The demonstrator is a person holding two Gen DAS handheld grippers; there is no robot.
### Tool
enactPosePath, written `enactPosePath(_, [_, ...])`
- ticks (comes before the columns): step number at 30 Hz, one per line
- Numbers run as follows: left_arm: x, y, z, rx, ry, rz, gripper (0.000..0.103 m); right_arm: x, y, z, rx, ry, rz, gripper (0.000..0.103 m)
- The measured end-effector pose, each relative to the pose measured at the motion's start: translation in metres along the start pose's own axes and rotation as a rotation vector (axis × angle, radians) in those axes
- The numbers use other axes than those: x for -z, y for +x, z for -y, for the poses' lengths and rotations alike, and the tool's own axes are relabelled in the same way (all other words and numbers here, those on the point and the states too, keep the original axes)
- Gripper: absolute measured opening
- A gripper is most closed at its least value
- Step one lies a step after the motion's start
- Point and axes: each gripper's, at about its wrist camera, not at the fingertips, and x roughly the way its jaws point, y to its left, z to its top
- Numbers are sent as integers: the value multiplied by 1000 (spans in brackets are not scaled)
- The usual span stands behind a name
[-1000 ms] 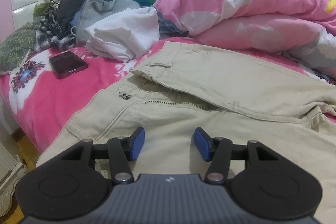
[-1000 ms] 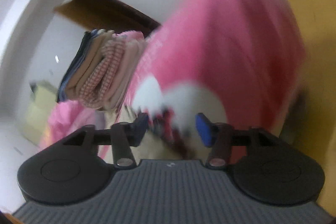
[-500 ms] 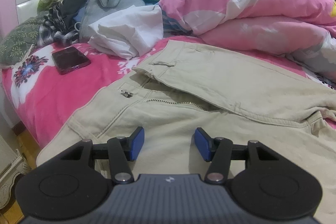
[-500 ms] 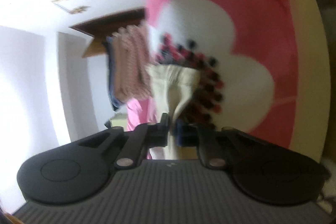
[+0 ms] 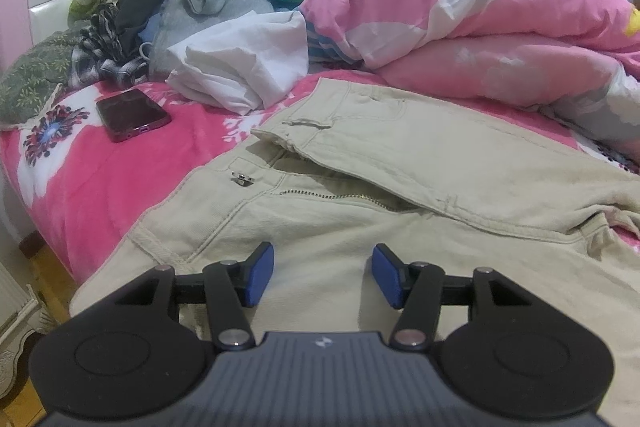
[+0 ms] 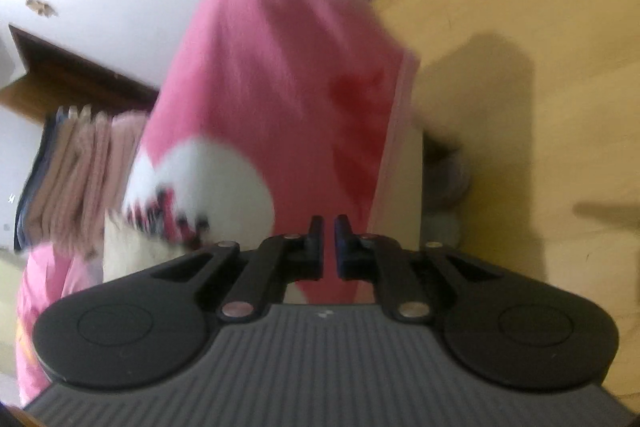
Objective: Fold clothes
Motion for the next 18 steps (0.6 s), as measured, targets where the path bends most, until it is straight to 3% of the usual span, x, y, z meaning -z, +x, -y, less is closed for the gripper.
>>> enactPosePath(2, [-4, -8, -5, 10, -17, 19, 57, -9, -9, -13, 69, -67, 66, 6])
enactPosePath(4, [-10, -16, -9, 35, -22, 48, 59, -14, -18, -54, 12, -206, 105, 6])
enactPosePath(6, [-19, -19, -9, 62, -18, 68, 61, -8, -20, -108, -88, -372, 91, 7])
enactPosePath(9, [-36, -13, -2, 101, -4, 75, 62, 35, -12, -202, -304, -711, -22, 12])
enactPosePath(12, [-53, 7, 12, 116, 27, 74, 62, 110, 1, -285, -538, -1105, -181, 31])
enactPosePath(15, [-70, 34, 32, 127, 70, 55, 62, 207, 6, -342, -744, -1491, -279, 31])
enactPosePath(18, [-83, 59, 53, 147, 107, 50, 62, 293, 16, -372, -891, -1747, -313, 30])
